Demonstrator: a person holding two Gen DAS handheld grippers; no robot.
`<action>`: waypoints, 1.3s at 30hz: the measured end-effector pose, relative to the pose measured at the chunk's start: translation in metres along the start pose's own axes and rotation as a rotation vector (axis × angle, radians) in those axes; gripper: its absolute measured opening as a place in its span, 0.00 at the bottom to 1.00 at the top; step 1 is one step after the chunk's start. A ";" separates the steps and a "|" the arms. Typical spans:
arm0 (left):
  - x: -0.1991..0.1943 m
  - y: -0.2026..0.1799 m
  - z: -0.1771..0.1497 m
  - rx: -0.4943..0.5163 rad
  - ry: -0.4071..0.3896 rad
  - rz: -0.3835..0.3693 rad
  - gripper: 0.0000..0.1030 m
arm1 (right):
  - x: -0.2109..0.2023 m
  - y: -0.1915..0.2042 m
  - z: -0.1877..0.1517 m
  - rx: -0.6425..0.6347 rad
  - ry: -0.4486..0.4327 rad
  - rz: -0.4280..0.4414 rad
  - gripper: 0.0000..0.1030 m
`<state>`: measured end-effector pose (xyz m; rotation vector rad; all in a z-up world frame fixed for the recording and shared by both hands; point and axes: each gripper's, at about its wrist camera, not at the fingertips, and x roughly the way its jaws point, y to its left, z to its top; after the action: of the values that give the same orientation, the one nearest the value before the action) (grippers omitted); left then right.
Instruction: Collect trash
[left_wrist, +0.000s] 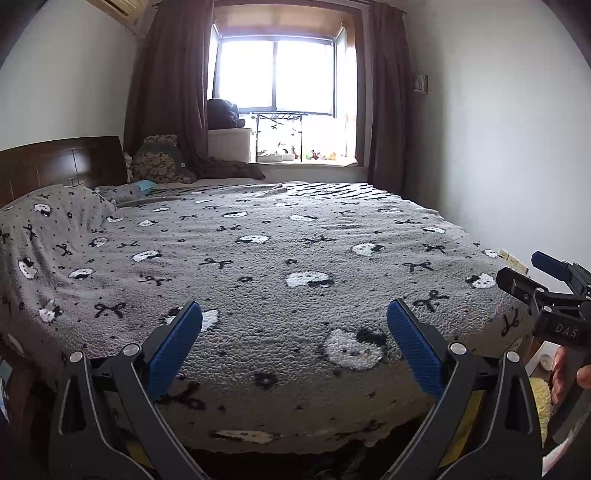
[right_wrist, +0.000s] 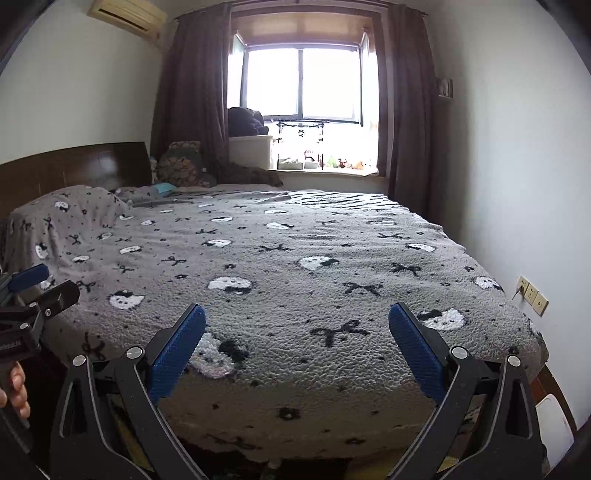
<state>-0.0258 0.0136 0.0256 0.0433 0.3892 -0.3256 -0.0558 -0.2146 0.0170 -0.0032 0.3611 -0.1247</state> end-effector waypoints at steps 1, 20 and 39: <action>0.000 0.000 0.000 0.000 0.000 0.000 0.92 | 0.000 0.000 0.000 0.000 0.000 0.002 0.97; -0.001 -0.001 0.000 -0.004 0.001 -0.003 0.92 | 0.000 0.005 0.000 -0.004 0.006 0.009 0.97; -0.001 -0.001 0.001 -0.006 0.000 -0.001 0.92 | 0.001 0.007 0.000 -0.006 0.010 0.011 0.97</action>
<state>-0.0269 0.0131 0.0269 0.0374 0.3900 -0.3259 -0.0538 -0.2073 0.0166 -0.0061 0.3714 -0.1133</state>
